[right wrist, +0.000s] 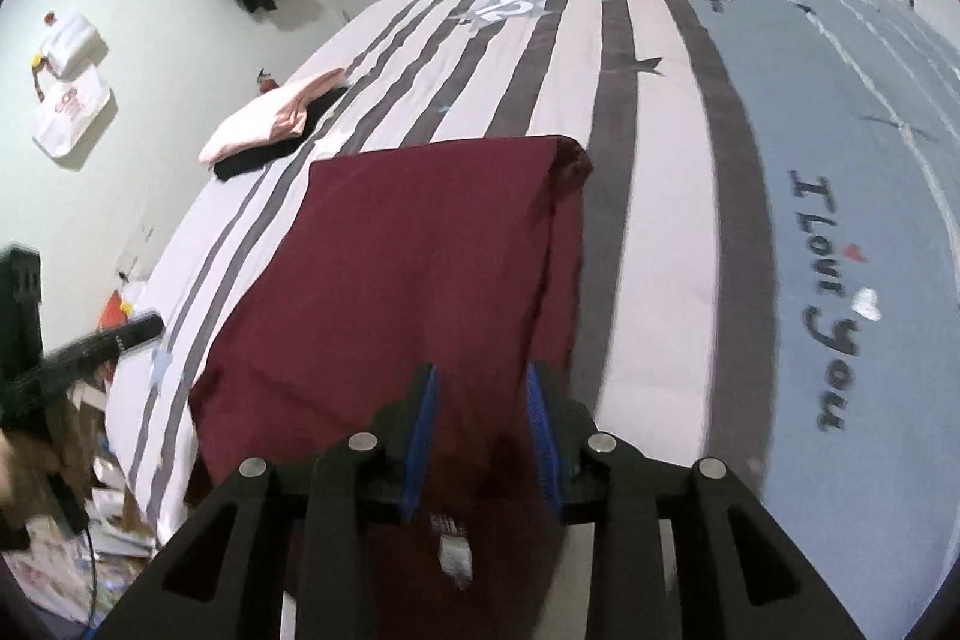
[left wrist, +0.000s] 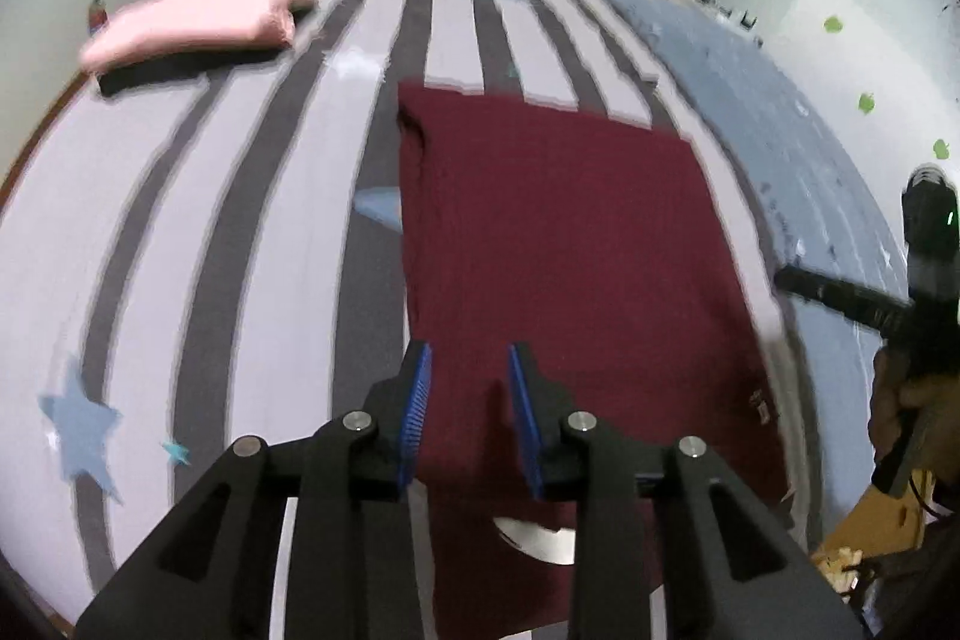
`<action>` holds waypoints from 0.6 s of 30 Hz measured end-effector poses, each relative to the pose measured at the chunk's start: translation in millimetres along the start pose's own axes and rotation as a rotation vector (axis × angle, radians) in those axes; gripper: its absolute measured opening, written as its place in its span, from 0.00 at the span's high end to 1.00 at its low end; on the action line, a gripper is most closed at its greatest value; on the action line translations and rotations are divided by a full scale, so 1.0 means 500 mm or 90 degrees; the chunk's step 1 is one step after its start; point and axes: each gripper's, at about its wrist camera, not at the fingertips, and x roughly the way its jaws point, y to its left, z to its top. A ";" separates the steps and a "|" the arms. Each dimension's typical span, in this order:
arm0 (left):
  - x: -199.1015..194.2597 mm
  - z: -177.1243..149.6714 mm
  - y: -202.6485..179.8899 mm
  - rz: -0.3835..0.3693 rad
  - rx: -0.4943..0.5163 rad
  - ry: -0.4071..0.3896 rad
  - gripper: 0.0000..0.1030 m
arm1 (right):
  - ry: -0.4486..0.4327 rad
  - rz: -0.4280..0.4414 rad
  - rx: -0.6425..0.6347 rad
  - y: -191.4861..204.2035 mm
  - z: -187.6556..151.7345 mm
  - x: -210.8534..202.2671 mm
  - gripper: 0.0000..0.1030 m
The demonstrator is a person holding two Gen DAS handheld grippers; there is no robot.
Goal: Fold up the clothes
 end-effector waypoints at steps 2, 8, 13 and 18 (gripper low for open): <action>0.040 -0.029 0.012 0.007 -0.030 0.042 0.77 | 0.009 0.007 0.001 0.012 0.002 0.035 0.73; 0.038 -0.072 0.012 -0.003 -0.050 0.041 0.77 | 0.038 -0.022 0.005 0.005 -0.033 0.080 0.73; 0.000 -0.056 0.023 -0.017 -0.079 0.011 0.77 | 0.058 -0.022 0.050 -0.033 -0.081 0.071 0.73; -0.003 -0.051 0.025 -0.012 -0.079 0.006 0.77 | 0.071 0.001 0.039 -0.016 -0.111 0.055 0.73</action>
